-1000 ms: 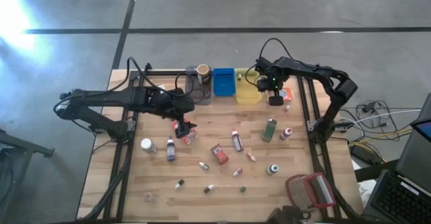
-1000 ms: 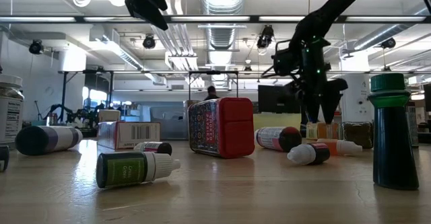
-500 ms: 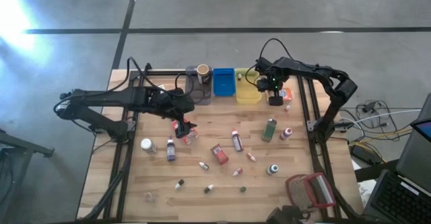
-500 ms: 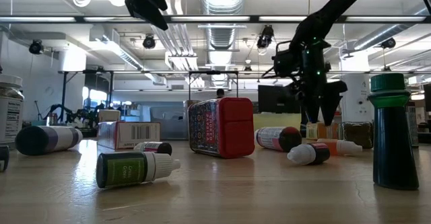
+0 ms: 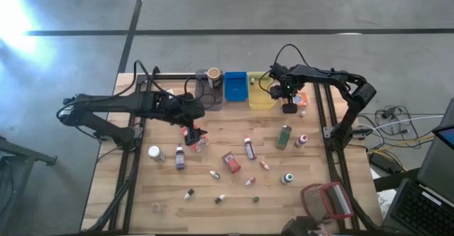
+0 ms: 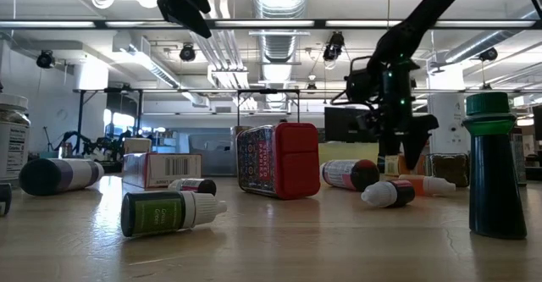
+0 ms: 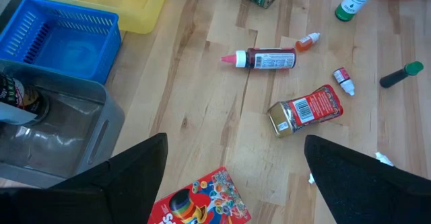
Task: Pick & Place Kitchen Items
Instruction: Put the orange cereal box into the blue bin
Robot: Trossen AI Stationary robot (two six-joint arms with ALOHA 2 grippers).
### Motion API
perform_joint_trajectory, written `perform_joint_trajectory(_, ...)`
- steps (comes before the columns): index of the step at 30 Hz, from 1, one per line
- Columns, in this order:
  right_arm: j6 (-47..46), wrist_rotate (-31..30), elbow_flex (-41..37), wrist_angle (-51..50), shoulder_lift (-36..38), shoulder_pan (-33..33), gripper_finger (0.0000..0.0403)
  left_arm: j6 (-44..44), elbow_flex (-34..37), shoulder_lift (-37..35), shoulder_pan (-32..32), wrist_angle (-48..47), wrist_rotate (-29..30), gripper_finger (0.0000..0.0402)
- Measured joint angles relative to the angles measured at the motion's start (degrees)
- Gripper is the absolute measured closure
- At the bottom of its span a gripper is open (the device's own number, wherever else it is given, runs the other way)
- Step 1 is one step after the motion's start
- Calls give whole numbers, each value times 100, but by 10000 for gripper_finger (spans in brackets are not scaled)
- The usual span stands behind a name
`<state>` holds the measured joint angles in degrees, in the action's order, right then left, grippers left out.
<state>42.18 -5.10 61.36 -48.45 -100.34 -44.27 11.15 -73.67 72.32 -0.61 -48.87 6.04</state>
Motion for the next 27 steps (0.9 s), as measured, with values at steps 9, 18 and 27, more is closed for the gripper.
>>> perform_joint_trajectory(9,19,68,-144,258,0,-14,3,0,0,-1,-1,-1,-2,46)
perform_joint_trajectory(18,113,68,-142,277,0,-18,3,0,0,-1,-1,1,0,46)
perform_joint_trajectory(27,106,64,-131,242,0,-14,34,0,0,-1,-1,-1,0,46)
